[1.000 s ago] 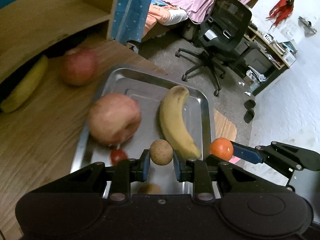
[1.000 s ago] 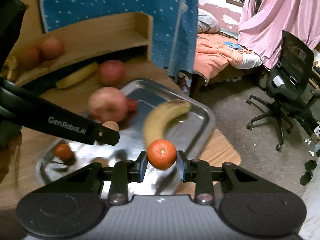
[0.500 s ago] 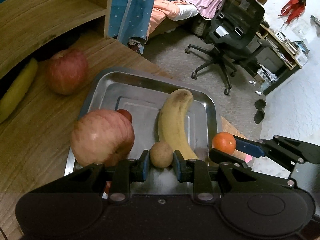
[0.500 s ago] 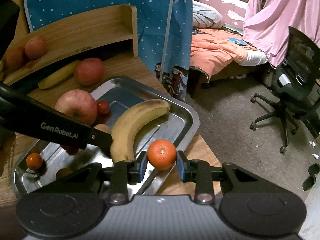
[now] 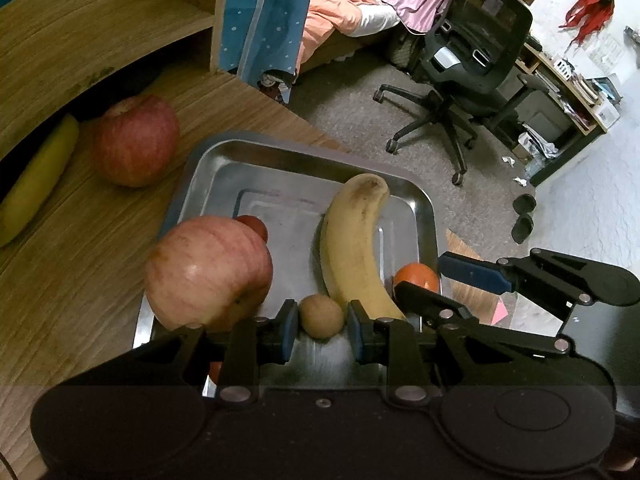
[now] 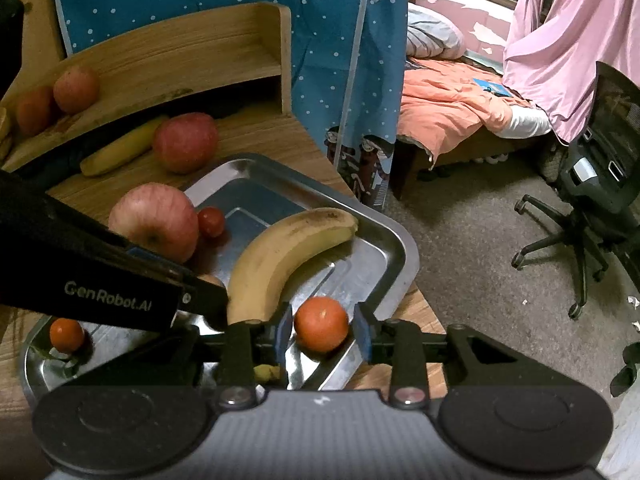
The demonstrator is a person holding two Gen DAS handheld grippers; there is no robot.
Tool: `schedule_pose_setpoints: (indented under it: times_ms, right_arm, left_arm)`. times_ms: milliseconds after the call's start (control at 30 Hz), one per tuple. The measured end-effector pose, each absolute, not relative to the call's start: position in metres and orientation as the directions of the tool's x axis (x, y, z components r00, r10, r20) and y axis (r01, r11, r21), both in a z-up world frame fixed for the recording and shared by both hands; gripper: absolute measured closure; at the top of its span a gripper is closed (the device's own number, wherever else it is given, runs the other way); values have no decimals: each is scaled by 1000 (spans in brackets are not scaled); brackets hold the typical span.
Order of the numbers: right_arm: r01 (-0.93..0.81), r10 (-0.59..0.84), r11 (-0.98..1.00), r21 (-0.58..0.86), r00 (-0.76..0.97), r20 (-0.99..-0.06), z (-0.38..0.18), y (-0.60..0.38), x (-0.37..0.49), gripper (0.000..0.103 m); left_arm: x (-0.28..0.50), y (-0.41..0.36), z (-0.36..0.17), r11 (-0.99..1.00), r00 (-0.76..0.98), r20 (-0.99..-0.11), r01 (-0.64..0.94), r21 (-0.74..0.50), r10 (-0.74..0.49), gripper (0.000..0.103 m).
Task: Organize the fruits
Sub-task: 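Carry the kiwi and mandarin over the silver tray with both grippers, then open both grippers to drop the kiwi and mandarin onto the tray, then lift both open grippers away from the tray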
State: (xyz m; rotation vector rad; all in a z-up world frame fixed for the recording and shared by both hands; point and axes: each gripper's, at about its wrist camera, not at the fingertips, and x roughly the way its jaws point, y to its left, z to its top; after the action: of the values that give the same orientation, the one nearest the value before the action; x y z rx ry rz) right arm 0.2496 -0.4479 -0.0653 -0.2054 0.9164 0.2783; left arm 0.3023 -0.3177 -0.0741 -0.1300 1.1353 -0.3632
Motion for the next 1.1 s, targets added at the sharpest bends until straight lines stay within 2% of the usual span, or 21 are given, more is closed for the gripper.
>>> schedule_pose_setpoints:
  times_ms: [167,333,467,700,933,1000,1100]
  right_arm:
    - [-309,132,949,-68,584,-801,-64,-447,246,59]
    - [-278,108,957,-83,607,-787,-57,-449,237,47]
    - [-251,86,963,-97,629,-772,-49,-447,227,39]
    - [-230,68,966,-115,658,-750,-34,-434,201,19]
    - [-221,61,968,-122,674,-736,-24,-407,169,10]
    - [-217,60,969,-122,679,-732,-22,-398,160,8]
    - [-207,56,971,-122,687,-725,-17,-385,144,6]
  left_arm:
    - [299,-318,-72,929,373,-856,231,-288,-358,65]
    - [290,-313,-65,923,390,-842,249,-293,-372,55]
    - [278,-306,-55,919,418,-824,262,-295,-383,43]
    - [251,-279,-38,923,478,-792,259,-285,-379,21]
    - [222,-238,-27,934,515,-780,227,-276,-355,12]
    - [212,-225,-24,939,529,-776,218,-267,-344,5]
    - [198,-206,-19,944,545,-770,207,-259,-331,5]
